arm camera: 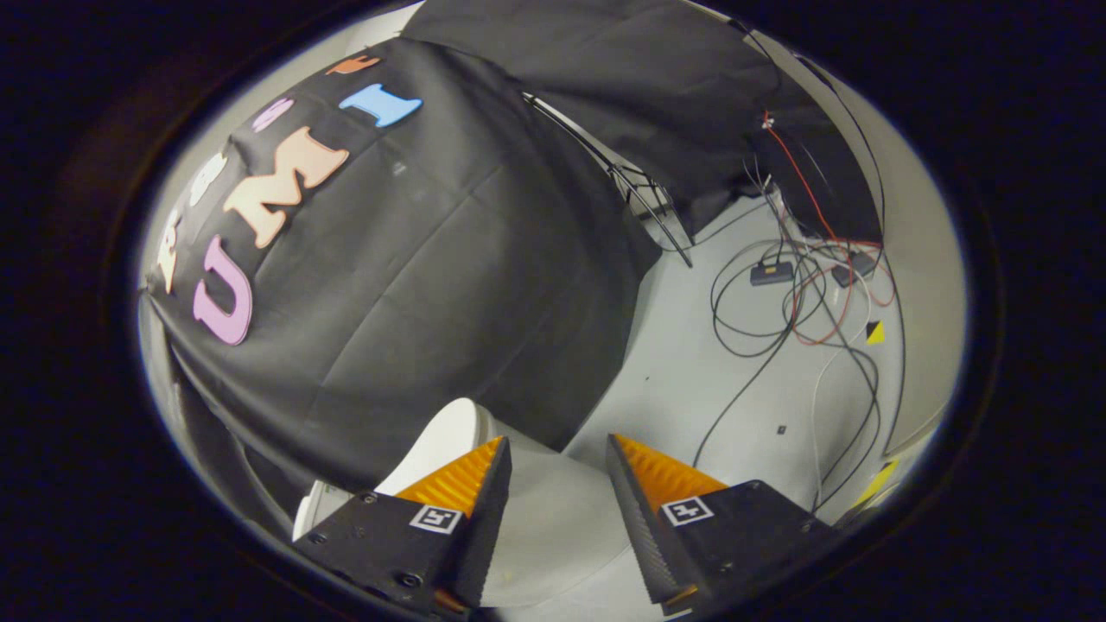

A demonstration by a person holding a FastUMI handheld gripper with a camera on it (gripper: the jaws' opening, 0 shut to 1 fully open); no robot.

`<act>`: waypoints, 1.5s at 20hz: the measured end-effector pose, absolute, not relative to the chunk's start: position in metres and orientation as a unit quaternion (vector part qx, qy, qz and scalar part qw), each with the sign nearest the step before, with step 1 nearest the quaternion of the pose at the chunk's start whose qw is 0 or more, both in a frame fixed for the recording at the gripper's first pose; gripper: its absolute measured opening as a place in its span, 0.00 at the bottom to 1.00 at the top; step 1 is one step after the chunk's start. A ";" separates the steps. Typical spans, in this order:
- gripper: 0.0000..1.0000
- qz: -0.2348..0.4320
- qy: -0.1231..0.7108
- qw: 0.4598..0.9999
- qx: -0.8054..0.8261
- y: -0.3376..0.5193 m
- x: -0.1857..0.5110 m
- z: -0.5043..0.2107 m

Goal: Open the toilet lid.

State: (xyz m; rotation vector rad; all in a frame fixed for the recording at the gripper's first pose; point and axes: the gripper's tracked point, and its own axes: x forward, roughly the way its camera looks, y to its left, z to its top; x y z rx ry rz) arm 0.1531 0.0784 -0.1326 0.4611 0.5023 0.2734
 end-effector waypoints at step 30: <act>0.03 0.173 0.297 0.854 0.390 0.197 0.153 -0.211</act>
